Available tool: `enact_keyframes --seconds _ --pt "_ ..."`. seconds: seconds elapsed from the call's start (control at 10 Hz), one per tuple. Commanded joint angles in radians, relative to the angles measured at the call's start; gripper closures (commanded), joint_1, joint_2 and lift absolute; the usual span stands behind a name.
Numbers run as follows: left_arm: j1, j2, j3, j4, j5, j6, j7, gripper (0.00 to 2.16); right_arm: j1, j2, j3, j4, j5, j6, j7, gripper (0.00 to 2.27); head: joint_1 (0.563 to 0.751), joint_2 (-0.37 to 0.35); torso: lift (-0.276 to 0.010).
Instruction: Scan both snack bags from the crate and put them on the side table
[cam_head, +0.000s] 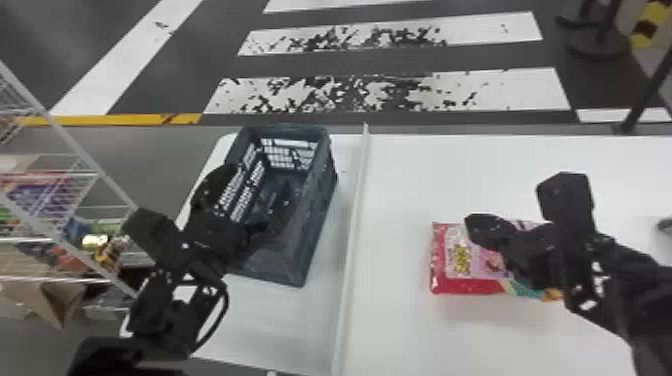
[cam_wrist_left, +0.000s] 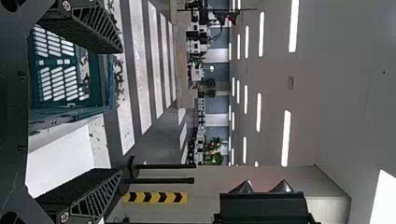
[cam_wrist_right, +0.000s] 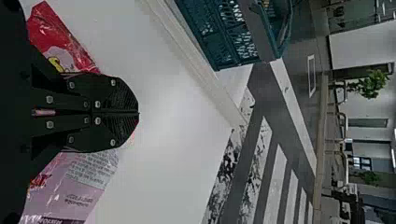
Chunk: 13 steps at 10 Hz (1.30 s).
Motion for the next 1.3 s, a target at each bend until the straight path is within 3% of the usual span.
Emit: enact_keyframes --seconds 0.0,0.3,0.8,1.2 --pt "0.001 0.008 0.003 0.0 0.006 0.0 -0.001 0.09 0.028 -0.002 -0.057 -0.05 0.007 0.06 -0.001 2.26 0.695 0.196 -0.087" --pt "-0.01 0.008 -0.005 0.007 0.006 0.0 -0.001 0.09 0.106 -0.017 -0.134 -0.05 0.007 0.063 0.016 2.26 0.695 0.14 -0.087" --pt "-0.015 0.002 -0.014 0.015 0.003 0.0 -0.002 0.09 0.157 -0.02 -0.125 0.048 0.029 0.03 0.024 2.26 0.695 0.097 -0.087" --pt "-0.013 -0.001 -0.014 0.014 0.001 0.0 -0.002 0.09 0.174 -0.012 -0.159 -0.121 0.02 0.069 0.009 2.26 0.695 0.094 -0.087"
